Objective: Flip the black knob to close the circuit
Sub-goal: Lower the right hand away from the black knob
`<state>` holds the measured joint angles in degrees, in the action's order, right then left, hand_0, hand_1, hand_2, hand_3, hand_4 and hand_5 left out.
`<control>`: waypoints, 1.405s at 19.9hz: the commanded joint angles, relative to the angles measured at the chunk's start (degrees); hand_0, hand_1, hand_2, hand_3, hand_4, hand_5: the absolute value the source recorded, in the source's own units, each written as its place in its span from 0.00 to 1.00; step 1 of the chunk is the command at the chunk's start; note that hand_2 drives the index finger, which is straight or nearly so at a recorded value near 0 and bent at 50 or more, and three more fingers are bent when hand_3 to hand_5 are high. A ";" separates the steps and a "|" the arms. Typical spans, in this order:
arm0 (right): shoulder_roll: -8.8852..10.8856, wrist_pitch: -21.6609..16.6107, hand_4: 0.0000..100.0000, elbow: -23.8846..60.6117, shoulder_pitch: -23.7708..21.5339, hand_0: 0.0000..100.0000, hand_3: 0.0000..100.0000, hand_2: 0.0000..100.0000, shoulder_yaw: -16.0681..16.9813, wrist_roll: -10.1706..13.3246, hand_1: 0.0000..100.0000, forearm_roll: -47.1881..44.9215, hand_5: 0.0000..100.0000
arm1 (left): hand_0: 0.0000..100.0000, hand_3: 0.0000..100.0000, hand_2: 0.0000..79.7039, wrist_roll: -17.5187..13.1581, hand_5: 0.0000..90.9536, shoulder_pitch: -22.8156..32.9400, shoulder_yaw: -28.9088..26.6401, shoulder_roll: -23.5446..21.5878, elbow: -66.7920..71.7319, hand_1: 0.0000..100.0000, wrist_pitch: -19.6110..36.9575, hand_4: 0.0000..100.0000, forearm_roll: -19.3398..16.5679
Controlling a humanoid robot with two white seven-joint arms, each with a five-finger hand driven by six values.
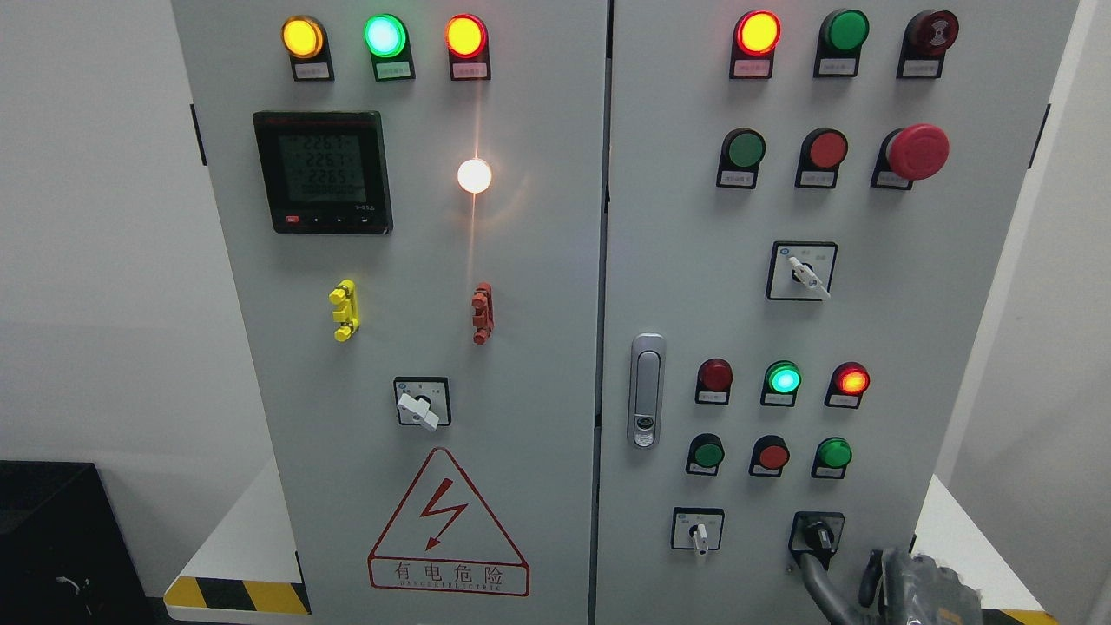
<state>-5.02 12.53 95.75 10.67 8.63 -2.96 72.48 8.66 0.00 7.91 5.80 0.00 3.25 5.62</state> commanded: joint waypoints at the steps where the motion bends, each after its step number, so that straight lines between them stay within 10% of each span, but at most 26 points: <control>1: -0.25 -0.31 0.96 3.64 -2.85 0.00 1.00 0.80 -3.10 -0.20 0.00 -0.06 1.00 | 0.12 0.00 0.00 -0.04 0.00 1.32 0.00 0.00 -1.67 0.56 0.00 0.00 0.00; 12: -0.87 -0.31 0.85 14.28 -10.84 0.00 0.93 0.62 -3.01 3.74 0.00 -28.85 0.90 | 0.12 0.00 0.00 -0.04 0.00 1.32 0.00 0.00 -1.67 0.56 0.00 0.00 0.00; 20: -2.01 -7.51 0.54 20.70 -19.63 0.00 0.59 0.36 -3.71 8.85 0.00 -53.90 0.50 | 0.12 0.00 0.00 -0.04 0.00 1.32 0.00 0.00 -1.67 0.56 0.00 0.00 0.00; 28: -1.83 -13.76 0.31 21.67 -25.08 0.00 0.35 0.19 -3.80 9.12 0.00 -76.95 0.17 | 0.12 0.00 0.00 -0.04 0.00 1.23 0.00 0.00 -1.67 0.56 0.00 0.00 0.00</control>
<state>-6.44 0.93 113.03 -10.38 5.38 6.41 10.20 8.66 0.00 7.91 5.80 0.00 3.26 5.62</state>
